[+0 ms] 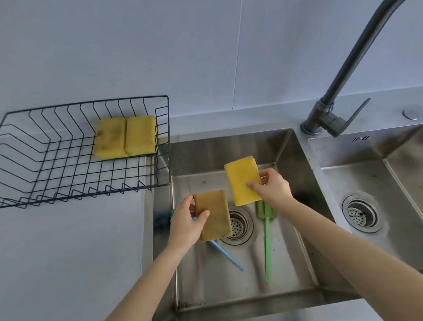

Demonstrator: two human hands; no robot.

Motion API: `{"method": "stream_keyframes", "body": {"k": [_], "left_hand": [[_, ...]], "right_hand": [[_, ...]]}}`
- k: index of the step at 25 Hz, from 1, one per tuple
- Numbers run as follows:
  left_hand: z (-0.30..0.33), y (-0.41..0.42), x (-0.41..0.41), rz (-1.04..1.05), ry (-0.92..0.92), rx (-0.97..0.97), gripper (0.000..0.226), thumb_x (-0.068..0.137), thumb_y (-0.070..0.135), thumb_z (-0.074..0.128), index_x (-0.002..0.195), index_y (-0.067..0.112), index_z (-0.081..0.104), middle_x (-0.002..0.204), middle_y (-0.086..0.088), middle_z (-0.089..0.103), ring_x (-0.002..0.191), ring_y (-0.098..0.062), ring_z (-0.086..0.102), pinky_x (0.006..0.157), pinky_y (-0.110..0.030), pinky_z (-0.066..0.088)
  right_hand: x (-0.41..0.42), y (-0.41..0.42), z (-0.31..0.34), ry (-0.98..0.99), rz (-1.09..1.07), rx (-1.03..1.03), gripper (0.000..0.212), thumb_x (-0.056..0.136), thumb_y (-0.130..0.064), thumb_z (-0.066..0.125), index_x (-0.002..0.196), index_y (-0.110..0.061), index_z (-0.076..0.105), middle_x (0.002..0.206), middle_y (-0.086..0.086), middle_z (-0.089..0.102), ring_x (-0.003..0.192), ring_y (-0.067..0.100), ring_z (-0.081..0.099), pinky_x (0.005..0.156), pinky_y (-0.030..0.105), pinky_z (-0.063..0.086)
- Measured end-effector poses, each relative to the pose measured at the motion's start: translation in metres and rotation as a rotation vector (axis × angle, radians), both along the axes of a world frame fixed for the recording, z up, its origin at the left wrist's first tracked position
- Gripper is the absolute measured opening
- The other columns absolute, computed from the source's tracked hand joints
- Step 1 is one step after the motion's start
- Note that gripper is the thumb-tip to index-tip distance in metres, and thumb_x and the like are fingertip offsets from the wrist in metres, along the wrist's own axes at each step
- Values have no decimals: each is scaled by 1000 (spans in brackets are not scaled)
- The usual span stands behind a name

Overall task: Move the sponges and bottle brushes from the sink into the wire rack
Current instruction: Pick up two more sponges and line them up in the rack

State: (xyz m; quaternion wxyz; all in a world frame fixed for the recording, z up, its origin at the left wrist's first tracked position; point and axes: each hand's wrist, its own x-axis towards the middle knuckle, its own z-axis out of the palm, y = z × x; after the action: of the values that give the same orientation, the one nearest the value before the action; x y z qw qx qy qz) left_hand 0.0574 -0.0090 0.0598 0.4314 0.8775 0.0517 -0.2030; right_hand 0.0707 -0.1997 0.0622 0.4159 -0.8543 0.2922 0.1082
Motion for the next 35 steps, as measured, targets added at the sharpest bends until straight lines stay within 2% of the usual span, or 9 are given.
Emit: {"method": "stream_keyframes", "body": {"k": [3, 6, 10, 14, 17, 20, 26, 31, 35], "left_hand": [[20, 7, -6, -14, -59, -32, 54, 86, 23, 58, 134, 11, 37, 130, -11, 50, 119, -27, 49, 98, -35, 42], [37, 18, -5, -13, -124, -71, 51, 84, 23, 60, 131, 12, 41, 121, -10, 55, 115, -27, 53, 96, -37, 45], [60, 32, -5, -27, -190, -88, 52, 84, 22, 60, 132, 12, 41, 113, -6, 56, 109, -23, 55, 85, -28, 43], [78, 46, -4, -33, -240, -109, 51, 84, 23, 60, 131, 13, 42, 104, 2, 52, 105, -20, 55, 85, -27, 44], [90, 60, 0, -4, -270, -127, 48, 85, 22, 60, 129, 13, 44, 103, 1, 52, 103, -21, 55, 85, -29, 45], [100, 79, 8, 26, -301, -125, 46, 85, 22, 59, 128, 13, 45, 104, 0, 53, 100, -20, 55, 88, -35, 48], [107, 125, 27, 121, -308, -110, 44, 86, 23, 58, 127, 10, 47, 103, -2, 53, 102, -25, 56, 93, -45, 50], [107, 162, 45, 251, -320, -109, 43, 86, 23, 58, 127, 12, 48, 104, -2, 54, 99, -24, 57, 84, -38, 50], [107, 199, 65, 366, -317, -74, 47, 86, 26, 57, 130, 14, 45, 107, 0, 52, 100, -23, 54, 92, -46, 50]], "right_hand": [[-2, 4, 22, -65, 12, 29, 50, 88, -31, 60, 129, -6, 45, 129, 12, 54, 115, 26, 54, 81, 27, 42], [-2, 10, 43, -131, 26, 42, 51, 88, -31, 60, 130, -5, 45, 129, 12, 55, 115, 27, 54, 86, 30, 44], [-1, 22, 65, -200, 29, 57, 51, 88, -30, 61, 129, -5, 46, 128, 13, 56, 115, 27, 54, 89, 32, 45], [1, 33, 83, -233, 51, 80, 50, 89, -30, 59, 130, -5, 45, 127, 13, 56, 114, 27, 54, 83, 29, 43], [5, 43, 93, -244, 58, 98, 50, 89, -32, 58, 129, -6, 46, 126, 12, 56, 104, 24, 55, 84, 30, 45], [15, 57, 100, -254, 81, 100, 50, 89, -33, 58, 129, -6, 47, 126, 11, 57, 107, 25, 55, 82, 28, 43], [45, 97, 112, -275, 187, 82, 47, 90, -31, 57, 128, -5, 48, 125, 13, 57, 92, 18, 47, 76, 26, 37], [73, 135, 114, -261, 259, 117, 47, 89, -32, 59, 126, -5, 49, 124, 13, 57, 93, 19, 49, 63, 21, 41], [99, 168, 110, -212, 309, 147, 46, 88, -33, 59, 124, -5, 51, 120, 12, 60, 107, 28, 59, 76, 27, 44]]}}
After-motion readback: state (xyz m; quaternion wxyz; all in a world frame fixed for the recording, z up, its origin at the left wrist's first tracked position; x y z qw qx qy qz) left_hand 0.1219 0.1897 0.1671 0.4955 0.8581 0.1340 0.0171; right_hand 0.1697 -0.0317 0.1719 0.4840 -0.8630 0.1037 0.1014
